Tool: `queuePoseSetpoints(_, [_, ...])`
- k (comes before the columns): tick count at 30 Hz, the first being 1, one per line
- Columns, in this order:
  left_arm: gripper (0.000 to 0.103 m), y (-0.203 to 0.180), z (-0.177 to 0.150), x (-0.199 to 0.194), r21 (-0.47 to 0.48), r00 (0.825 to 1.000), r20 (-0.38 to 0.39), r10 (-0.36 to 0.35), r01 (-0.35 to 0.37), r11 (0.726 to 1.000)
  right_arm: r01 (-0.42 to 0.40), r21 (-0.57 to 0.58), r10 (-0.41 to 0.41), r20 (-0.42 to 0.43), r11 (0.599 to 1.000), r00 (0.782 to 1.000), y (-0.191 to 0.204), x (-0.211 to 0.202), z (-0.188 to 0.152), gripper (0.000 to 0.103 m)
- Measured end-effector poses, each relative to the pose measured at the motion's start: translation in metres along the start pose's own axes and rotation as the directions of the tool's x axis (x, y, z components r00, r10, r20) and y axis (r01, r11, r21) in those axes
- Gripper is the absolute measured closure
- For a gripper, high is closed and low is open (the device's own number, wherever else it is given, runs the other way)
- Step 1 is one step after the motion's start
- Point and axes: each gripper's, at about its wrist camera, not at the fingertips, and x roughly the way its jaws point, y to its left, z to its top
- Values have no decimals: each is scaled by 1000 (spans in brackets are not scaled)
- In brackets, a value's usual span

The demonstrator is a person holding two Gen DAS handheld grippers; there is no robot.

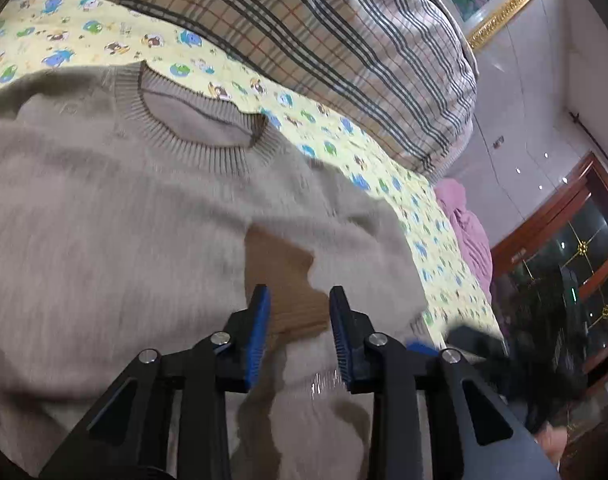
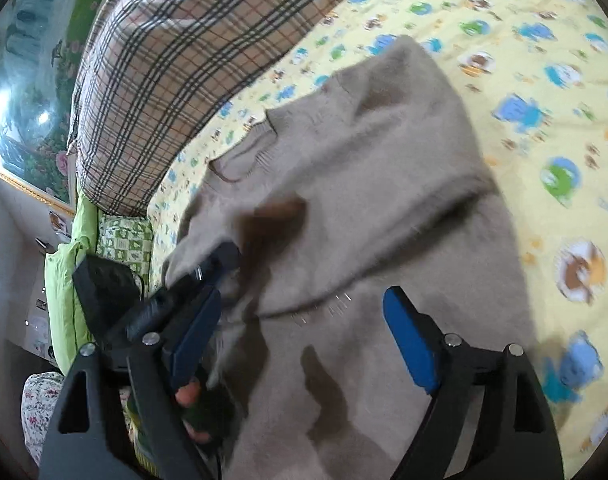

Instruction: Fold small clothes

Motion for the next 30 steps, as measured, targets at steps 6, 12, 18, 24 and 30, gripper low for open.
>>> queuePoseSetpoints(6, [66,13,-35,-72,-65,999,47,9,-6,998,-14,-31,14,-24,999,1000,21,38,14,20])
queuePoseSetpoints(12, [45,75,-59,-155,-205,968,166,188,-152,967,37,-60,-40,-62,998,997,28,80,19,20])
queuePoseSetpoints(18, [45,123,-44,-158,-312,950,157,270,-212,926,-19,-82,12,-87,996,996,36,103,23,89])
queuePoseSetpoints(24, [45,121,-27,-116,-254,938,91,335,-303,918,-110,-142,125,99,984,987,68,35,63,93])
queuePoseSetpoints(30, [45,126,-13,-111,-299,909,138,394,-341,891,-41,-131,71,233,991,970,41,-31,90,93])
